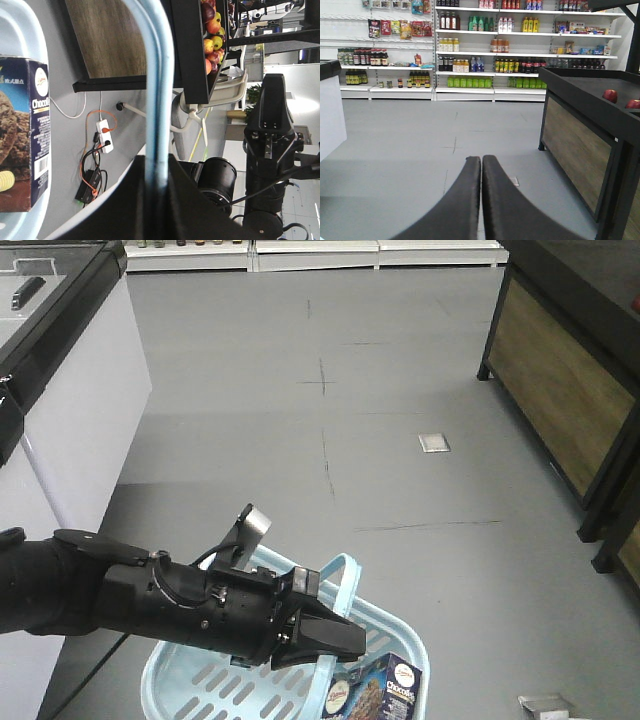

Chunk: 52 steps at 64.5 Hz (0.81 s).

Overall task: Left arm holds basket, right arm returns cookies
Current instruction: 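Drive forward toward the drink shelves holding the basket in the left gripper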

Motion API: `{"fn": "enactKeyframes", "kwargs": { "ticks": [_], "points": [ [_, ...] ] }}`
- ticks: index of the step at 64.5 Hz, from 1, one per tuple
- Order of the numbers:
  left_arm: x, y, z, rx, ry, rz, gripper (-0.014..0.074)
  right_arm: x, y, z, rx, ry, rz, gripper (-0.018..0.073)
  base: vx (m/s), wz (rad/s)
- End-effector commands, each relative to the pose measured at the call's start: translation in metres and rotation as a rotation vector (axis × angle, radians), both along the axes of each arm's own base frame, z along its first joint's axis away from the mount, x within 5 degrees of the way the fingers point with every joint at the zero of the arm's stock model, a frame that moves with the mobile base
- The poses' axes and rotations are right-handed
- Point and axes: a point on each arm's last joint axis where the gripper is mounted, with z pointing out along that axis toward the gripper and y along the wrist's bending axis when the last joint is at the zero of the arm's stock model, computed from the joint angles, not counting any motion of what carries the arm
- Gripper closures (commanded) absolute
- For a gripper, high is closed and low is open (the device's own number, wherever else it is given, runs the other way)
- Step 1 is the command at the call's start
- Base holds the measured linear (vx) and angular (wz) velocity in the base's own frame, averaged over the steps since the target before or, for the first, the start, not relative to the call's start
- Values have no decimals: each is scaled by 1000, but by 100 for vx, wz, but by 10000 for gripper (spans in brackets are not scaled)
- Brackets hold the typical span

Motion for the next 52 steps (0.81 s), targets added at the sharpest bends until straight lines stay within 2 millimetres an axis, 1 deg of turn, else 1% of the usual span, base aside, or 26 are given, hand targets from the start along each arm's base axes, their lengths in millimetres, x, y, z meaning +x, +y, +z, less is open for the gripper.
{"fn": "enactKeyframes", "kwargs": {
  "ticks": [1,52],
  "points": [
    [-1,-3,30,-130,-30,-5,603,-1,0,7,-6,-81,3,568,26,-1],
    [-1,-3,30,-130,-30,-5,603,-1,0,7,-6,-81,3,568,29,0]
  ]
}}
